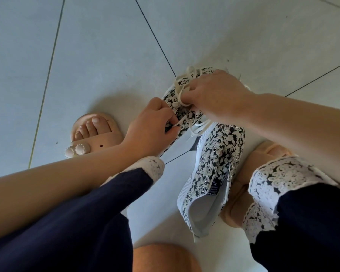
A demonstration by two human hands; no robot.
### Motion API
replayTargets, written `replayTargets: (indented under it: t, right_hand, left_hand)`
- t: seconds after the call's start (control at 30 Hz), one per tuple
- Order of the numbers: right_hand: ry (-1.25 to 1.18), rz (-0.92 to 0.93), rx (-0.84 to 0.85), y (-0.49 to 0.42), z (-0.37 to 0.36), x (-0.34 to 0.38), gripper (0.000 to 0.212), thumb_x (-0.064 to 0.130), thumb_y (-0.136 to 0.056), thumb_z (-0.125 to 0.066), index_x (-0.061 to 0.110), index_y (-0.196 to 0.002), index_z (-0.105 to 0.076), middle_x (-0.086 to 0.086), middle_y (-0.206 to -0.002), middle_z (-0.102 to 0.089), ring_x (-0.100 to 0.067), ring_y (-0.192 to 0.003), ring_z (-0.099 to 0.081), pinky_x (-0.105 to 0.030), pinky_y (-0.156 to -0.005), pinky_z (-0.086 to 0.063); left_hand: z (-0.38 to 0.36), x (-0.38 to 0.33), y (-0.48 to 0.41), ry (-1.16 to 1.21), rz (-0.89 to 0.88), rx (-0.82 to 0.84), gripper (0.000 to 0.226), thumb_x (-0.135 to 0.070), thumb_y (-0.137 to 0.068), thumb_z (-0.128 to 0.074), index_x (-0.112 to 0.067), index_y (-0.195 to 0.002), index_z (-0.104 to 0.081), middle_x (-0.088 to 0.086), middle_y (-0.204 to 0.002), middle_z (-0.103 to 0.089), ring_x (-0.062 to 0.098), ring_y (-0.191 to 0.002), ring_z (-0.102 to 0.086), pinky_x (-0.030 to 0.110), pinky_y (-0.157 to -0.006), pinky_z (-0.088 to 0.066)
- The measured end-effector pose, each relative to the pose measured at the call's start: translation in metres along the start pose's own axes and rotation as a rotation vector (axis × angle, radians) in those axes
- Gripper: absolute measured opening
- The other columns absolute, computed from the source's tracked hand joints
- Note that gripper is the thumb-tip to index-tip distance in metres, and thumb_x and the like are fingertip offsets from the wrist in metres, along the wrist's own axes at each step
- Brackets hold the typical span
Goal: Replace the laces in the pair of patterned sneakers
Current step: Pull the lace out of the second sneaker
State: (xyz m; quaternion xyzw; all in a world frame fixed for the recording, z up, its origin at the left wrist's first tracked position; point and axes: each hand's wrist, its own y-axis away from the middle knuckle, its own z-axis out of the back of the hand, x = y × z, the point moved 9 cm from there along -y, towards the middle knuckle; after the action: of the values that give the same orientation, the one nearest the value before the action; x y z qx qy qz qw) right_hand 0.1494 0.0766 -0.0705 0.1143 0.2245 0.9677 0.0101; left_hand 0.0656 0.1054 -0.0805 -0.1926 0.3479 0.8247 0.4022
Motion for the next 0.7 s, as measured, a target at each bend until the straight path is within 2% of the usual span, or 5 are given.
replayTargets:
  t: [0.13,0.37,0.47,0.6,0.7]
  right_hand:
    - [-0.066,-0.184,-0.026,0.002,0.015,-0.026,0.018,0.012,-0.095,-0.045,0.018,-0.107,-0.056,-0.001,-0.099,-0.056,-0.022,-0.080,-0.054,-0.033,-0.074,-0.045]
    - [-0.186,-0.752,-0.190,0.057,0.038,-0.148,0.013,0.016,-0.096,-0.044,0.014,-0.083,-0.043,-0.010,-0.087,-0.042,-0.033,-0.086,-0.047,-0.033,-0.068,-0.030]
    - [-0.310,-0.586,-0.164,0.047,0.020,-0.117,0.016,0.021,-0.095,-0.047,0.009,-0.083,-0.049,-0.006,-0.075,-0.050,-0.029,-0.078,-0.050,-0.025,-0.060,-0.028]
    - [-0.419,-0.165,-0.020,0.021,0.008,-0.027,0.013,0.023,-0.089,-0.056,0.023,-0.080,-0.049,0.018,-0.069,-0.041,0.002,-0.063,-0.040,-0.008,-0.059,-0.024]
    - [-0.411,-0.094,0.033,0.011,-0.005,-0.003,0.008,0.027,-0.090,-0.056,0.027,-0.098,-0.058,0.013,-0.076,-0.041,-0.004,-0.072,-0.042,-0.015,-0.065,-0.026]
  left_hand:
    - [0.000,0.000,0.001,-0.004,-0.002,0.005,0.011,-0.027,-0.084,-0.062,-0.017,-0.089,-0.063,-0.011,-0.097,-0.040,0.010,-0.080,-0.048,0.023,-0.071,-0.040]
    - [-0.001,0.000,0.001,0.003,-0.007,0.012,0.011,-0.028,-0.085,-0.060,-0.018,-0.090,-0.063,-0.011,-0.098,-0.040,0.009,-0.080,-0.049,0.022,-0.072,-0.040]
    - [-0.001,0.000,0.001,-0.005,-0.003,0.017,0.011,-0.028,-0.085,-0.060,-0.018,-0.090,-0.063,-0.011,-0.098,-0.039,0.009,-0.079,-0.048,0.022,-0.071,-0.039]
    - [-0.001,-0.001,0.000,-0.013,-0.004,0.011,0.011,-0.027,-0.085,-0.061,-0.017,-0.090,-0.063,-0.010,-0.097,-0.039,0.010,-0.080,-0.048,0.024,-0.072,-0.040]
    - [-0.002,-0.001,0.000,-0.023,-0.002,0.019,0.013,-0.027,-0.084,-0.061,-0.016,-0.091,-0.063,-0.009,-0.099,-0.039,0.013,-0.083,-0.049,0.027,-0.074,-0.042]
